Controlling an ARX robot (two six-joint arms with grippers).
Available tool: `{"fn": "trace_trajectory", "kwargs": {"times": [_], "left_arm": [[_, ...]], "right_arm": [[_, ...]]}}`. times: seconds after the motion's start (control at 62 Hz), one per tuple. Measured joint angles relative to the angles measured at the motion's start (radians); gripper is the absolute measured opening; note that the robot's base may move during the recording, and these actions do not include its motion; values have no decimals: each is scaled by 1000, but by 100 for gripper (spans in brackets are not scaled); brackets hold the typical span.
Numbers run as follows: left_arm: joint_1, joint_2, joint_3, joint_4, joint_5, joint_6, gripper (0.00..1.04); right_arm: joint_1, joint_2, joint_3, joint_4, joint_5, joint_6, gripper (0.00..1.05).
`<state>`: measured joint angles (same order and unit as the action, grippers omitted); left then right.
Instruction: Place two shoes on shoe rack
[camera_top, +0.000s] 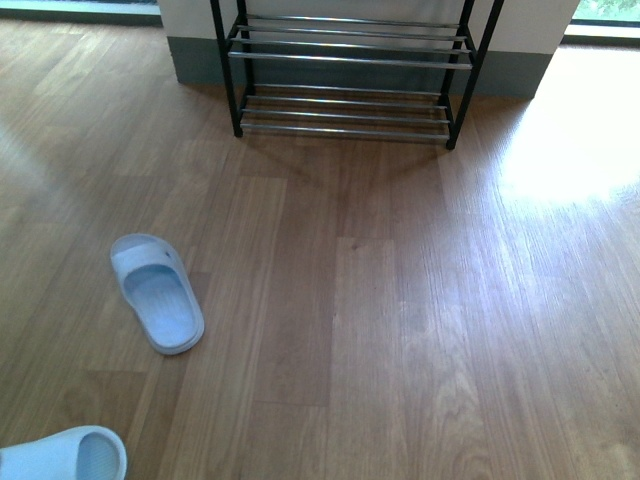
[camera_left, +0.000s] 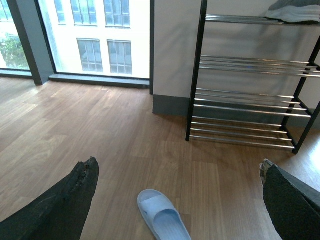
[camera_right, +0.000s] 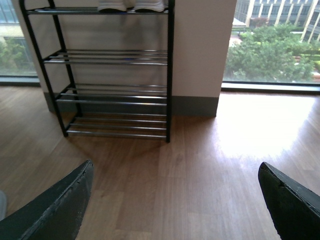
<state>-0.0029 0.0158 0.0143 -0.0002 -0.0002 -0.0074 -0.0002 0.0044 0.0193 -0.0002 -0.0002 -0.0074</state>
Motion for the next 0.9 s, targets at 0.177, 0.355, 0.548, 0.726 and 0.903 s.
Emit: {"fn": "trace_trajectory", "kwargs": {"times": [0.177,0.355,0.548,0.726,0.903], "left_arm": [[0,0,0,0,-2,0,95],[0,0,0,0,-2,0,95],[0,0,0,0,-1,0,95],[0,0,0,0,-2,0,95],[0,0,0,0,-2,0,95]], "right_arm": [[0,0,0,0,-1,0,96],[0,0,0,0,-1,0,96],[0,1,0,0,-1,0,96],[0,0,0,0,-2,0,96],[0,-1,0,0,-1,0,96]]}}
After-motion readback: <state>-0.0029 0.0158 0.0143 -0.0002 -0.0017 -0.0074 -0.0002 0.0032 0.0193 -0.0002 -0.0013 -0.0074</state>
